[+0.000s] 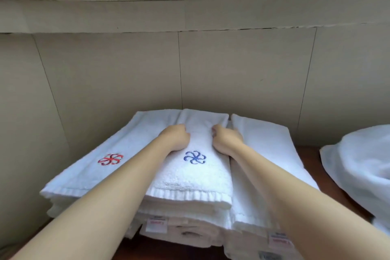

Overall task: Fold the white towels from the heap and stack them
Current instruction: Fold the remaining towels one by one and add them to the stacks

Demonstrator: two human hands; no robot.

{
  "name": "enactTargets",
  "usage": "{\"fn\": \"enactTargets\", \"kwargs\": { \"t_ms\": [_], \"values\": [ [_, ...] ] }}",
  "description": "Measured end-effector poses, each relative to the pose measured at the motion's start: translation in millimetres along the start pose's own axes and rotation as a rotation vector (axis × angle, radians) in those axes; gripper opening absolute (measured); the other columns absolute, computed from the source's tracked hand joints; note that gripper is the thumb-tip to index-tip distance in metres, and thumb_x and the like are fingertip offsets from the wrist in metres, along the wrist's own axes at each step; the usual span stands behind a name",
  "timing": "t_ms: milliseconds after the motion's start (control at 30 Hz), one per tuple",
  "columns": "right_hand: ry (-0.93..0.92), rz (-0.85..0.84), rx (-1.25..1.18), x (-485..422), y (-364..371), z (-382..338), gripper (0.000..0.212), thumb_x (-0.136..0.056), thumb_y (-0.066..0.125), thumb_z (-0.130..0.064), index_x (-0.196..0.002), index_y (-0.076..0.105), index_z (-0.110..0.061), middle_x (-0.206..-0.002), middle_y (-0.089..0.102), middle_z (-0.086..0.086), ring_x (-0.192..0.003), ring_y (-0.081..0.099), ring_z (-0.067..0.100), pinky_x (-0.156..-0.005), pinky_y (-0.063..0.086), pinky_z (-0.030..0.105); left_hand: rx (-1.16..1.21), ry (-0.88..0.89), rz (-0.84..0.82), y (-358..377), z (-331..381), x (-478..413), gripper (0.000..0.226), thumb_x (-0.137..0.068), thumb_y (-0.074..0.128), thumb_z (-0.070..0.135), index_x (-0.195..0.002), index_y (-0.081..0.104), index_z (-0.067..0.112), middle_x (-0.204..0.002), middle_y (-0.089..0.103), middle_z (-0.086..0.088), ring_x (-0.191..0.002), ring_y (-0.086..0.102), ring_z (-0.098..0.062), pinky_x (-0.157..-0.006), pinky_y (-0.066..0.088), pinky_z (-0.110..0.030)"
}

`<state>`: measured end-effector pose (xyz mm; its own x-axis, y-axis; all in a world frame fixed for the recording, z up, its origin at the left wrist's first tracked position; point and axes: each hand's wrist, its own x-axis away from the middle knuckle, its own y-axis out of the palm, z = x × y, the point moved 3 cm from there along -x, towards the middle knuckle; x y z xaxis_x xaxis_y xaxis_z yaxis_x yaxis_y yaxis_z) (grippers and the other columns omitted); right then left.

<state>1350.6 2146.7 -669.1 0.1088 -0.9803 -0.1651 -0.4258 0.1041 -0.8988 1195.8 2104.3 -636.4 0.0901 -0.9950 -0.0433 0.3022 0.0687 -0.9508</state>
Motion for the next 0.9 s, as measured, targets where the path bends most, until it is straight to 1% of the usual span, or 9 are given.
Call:
{"fn": "enactTargets", "kwargs": {
  "t_ms": [67,167,233,300,367,467,600,767,900],
  "values": [
    [-0.013,0.005,0.015,13,-2,-4,0.040,-0.093,0.032,-0.017,-0.131,0.044,-0.011,-0.118,0.060,0.014,-0.117,0.048,0.033,-0.092,0.038,0.034,-0.062,-0.002,-0.038,-3,-3,19,0.047,-0.101,0.033,0.033,-0.144,0.035,0.013,-0.145,0.042,-0.008,-0.129,0.043,-0.027,-0.097,0.035,-0.029],
    [-0.011,-0.001,-0.008,39,-12,-13,0.029,-0.088,0.038,-0.014,-0.111,0.055,-0.007,-0.098,0.063,0.013,-0.109,0.051,0.036,-0.083,0.040,0.033,-0.149,-0.009,-0.084,-11,-9,54,0.049,-0.101,0.032,0.038,-0.146,0.031,0.017,-0.148,0.040,-0.006,-0.132,0.041,-0.026,-0.101,0.033,-0.029],
    [-0.006,-0.087,0.090,63,-17,-22,0.029,-0.092,0.037,-0.019,-0.111,0.057,-0.013,-0.113,0.059,0.014,-0.115,0.046,0.035,-0.088,0.038,0.035,-0.203,-0.031,-0.116,-16,-15,78,0.051,-0.101,0.031,0.041,-0.147,0.029,0.021,-0.149,0.039,-0.006,-0.133,0.040,-0.027,-0.102,0.032,-0.030],
    [-0.028,-0.167,0.221,91,-17,-29,0.037,-0.098,0.031,-0.031,-0.127,0.048,-0.015,-0.140,0.037,0.021,-0.132,0.029,0.038,-0.103,0.028,0.043,-0.246,-0.063,-0.114,-17,-22,102,0.049,-0.100,0.029,0.043,-0.145,0.032,0.024,-0.145,0.043,-0.007,-0.128,0.043,-0.029,-0.098,0.036,-0.033],
    [-0.114,-0.172,0.230,122,-13,-37,0.046,-0.100,0.024,-0.039,-0.134,0.040,-0.012,-0.151,0.018,0.020,-0.141,0.013,0.036,-0.111,0.016,0.050,-0.284,-0.084,-0.071,-13,-27,126,0.044,-0.100,0.026,0.040,-0.139,0.038,0.024,-0.134,0.051,-0.009,-0.118,0.049,-0.031,-0.086,0.042,-0.035],
    [-0.212,-0.218,0.111,163,-10,-41,0.051,-0.101,0.022,-0.038,-0.141,0.029,-0.008,-0.148,0.026,0.012,-0.140,0.020,0.029,-0.111,0.018,0.048,-0.414,-0.084,-0.001,0,-23,162,0.040,-0.100,0.028,0.025,-0.139,0.034,0.020,-0.125,0.057,-0.009,-0.112,0.054,-0.031,-0.076,0.039,-0.034],
    [-0.278,-0.357,0.176,209,-29,-36,0.062,-0.101,0.030,-0.042,-0.151,0.008,-0.012,-0.160,0.006,0.006,-0.146,0.011,0.021,-0.116,0.013,0.042,-0.465,-0.096,-0.003,-1,-21,199,0.054,-0.099,0.034,0.020,-0.150,0.017,0.021,-0.132,0.055,-0.006,-0.119,0.054,-0.028,-0.086,0.043,-0.034],
    [-0.336,-0.517,0.346,270,-70,-13,0.065,-0.099,0.038,-0.040,-0.152,0.009,-0.018,-0.159,0.011,0.004,-0.145,0.015,0.023,-0.117,0.018,0.038,-0.492,-0.075,-0.047,-32,-13,235,0.035,-0.099,0.037,0.035,-0.128,0.051,0.021,-0.128,0.054,-0.001,-0.118,0.053,-0.023,-0.082,0.042,-0.033],
    [-0.317,-0.619,0.524,323,-114,20,0.058,-0.099,0.041,-0.039,-0.150,0.024,-0.018,-0.154,0.025,0.007,-0.141,0.026,0.026,-0.114,0.025,0.038,-0.342,-0.021,0.007,-47,13,270,0.029,-0.096,0.038,0.033,-0.114,0.057,0.020,-0.121,0.058,-0.003,-0.110,0.055,-0.025,-0.078,0.042,-0.031]
  ]
}}
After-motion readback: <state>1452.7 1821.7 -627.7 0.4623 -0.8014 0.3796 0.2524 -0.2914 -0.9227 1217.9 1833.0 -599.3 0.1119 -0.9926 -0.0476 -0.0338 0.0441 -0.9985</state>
